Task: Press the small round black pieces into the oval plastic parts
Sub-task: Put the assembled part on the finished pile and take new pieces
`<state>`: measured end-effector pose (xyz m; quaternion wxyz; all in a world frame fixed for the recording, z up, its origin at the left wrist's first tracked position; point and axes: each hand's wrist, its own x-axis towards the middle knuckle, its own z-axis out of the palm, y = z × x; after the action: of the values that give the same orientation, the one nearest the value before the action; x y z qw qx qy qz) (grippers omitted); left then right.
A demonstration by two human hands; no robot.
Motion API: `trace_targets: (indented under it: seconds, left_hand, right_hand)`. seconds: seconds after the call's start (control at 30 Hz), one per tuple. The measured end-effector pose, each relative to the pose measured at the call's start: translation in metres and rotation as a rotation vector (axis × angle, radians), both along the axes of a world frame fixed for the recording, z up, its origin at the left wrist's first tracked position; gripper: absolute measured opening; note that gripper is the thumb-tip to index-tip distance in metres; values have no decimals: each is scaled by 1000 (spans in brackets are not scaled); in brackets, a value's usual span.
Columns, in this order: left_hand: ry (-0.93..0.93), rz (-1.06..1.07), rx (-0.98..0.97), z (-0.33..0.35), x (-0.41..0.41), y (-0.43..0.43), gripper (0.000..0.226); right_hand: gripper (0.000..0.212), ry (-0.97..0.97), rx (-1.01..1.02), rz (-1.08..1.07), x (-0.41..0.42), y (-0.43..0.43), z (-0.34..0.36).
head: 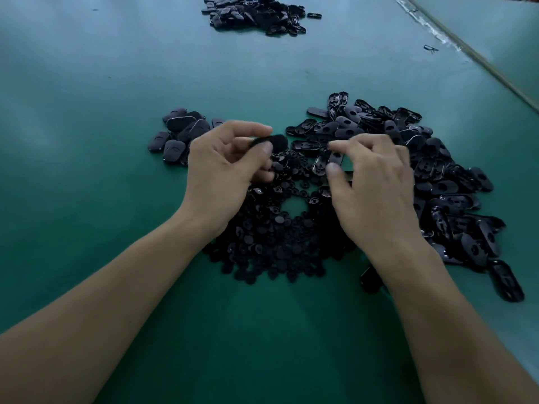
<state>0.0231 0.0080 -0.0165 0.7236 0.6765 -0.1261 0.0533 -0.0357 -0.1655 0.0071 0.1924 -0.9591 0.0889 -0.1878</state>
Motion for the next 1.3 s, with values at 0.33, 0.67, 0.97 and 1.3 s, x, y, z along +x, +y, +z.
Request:
trace_targets:
  seconds: [0.33, 0.67, 0.97, 1.3]
  left_hand:
    - [262, 176, -456, 9, 11, 2, 28]
    - [287, 180, -436, 11, 12, 5, 32]
    - [194, 200, -227, 6, 7, 2, 68]
    - [-138, 37, 232, 7, -10, -6, 7]
  right_hand:
    - [32, 277, -79, -189, -1, -9, -2]
    - [10, 72, 8, -186, -2, -9, 1]
    - [9, -152, 247, 6, 0, -6, 1]
    - [14, -229, 560, 319, -2, 17, 0]
